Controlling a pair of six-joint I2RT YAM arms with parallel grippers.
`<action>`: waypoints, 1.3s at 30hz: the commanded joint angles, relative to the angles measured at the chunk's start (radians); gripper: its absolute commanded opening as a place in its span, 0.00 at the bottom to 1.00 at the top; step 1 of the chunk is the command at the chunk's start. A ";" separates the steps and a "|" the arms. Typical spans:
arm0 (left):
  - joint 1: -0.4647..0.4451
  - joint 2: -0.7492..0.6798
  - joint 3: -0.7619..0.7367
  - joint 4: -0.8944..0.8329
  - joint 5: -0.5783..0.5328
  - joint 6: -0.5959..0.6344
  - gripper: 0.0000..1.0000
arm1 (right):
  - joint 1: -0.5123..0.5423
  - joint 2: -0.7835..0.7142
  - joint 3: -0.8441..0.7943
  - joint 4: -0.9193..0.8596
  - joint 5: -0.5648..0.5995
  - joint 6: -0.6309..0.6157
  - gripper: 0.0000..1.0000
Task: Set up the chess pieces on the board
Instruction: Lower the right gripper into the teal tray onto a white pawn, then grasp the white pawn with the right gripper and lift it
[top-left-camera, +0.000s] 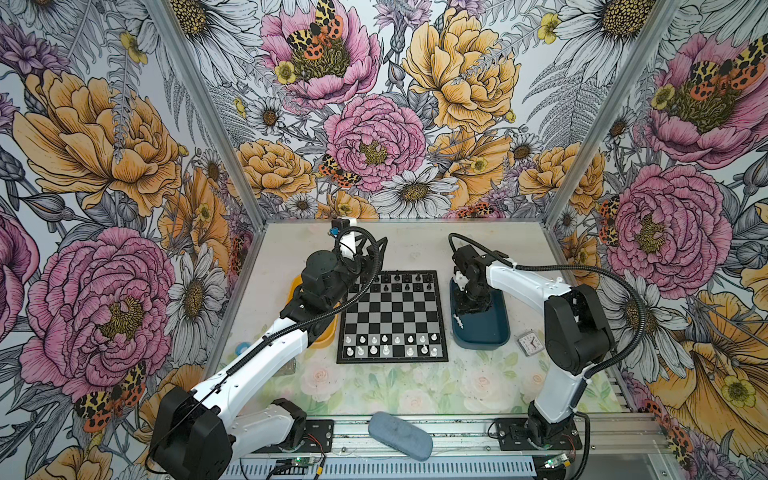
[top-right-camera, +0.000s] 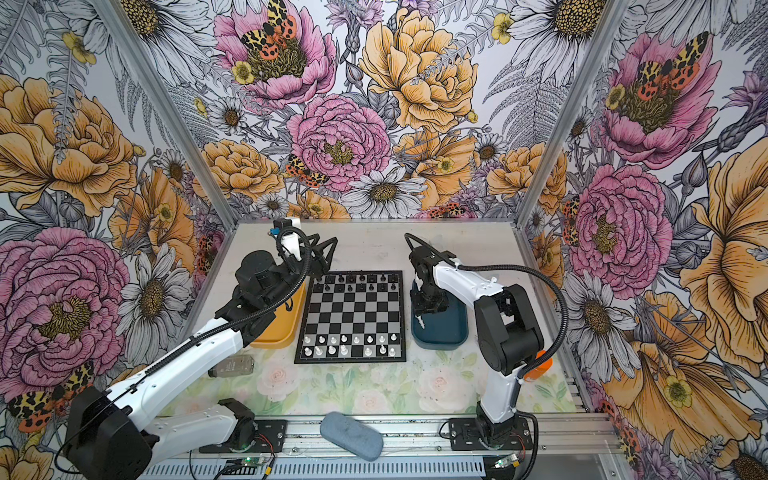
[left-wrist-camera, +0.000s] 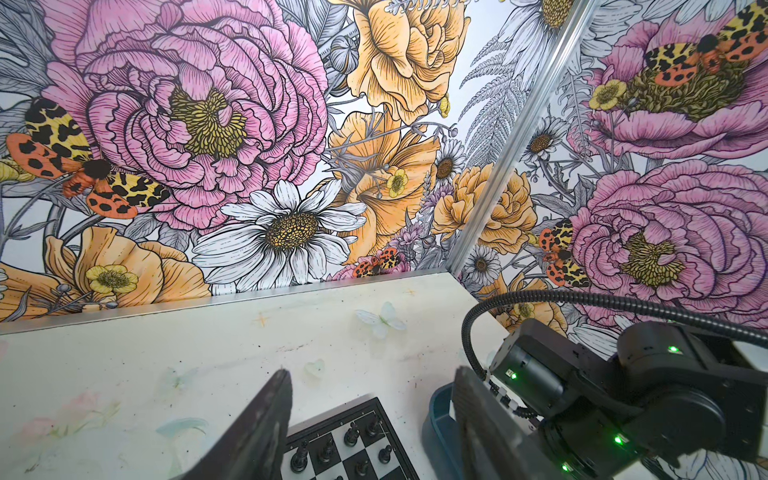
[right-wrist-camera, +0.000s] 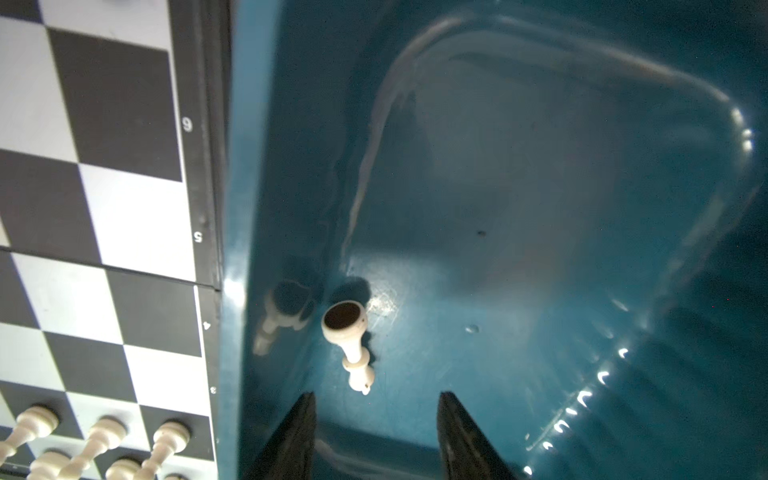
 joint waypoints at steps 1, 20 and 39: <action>0.008 0.006 0.000 0.043 0.028 -0.019 0.64 | 0.001 0.016 -0.011 0.058 -0.040 -0.022 0.50; 0.009 0.027 0.016 0.047 0.039 -0.032 0.64 | -0.024 0.053 -0.080 0.160 -0.081 -0.021 0.50; 0.009 0.024 0.015 0.043 0.045 -0.035 0.64 | -0.038 0.045 -0.120 0.192 -0.056 0.063 0.36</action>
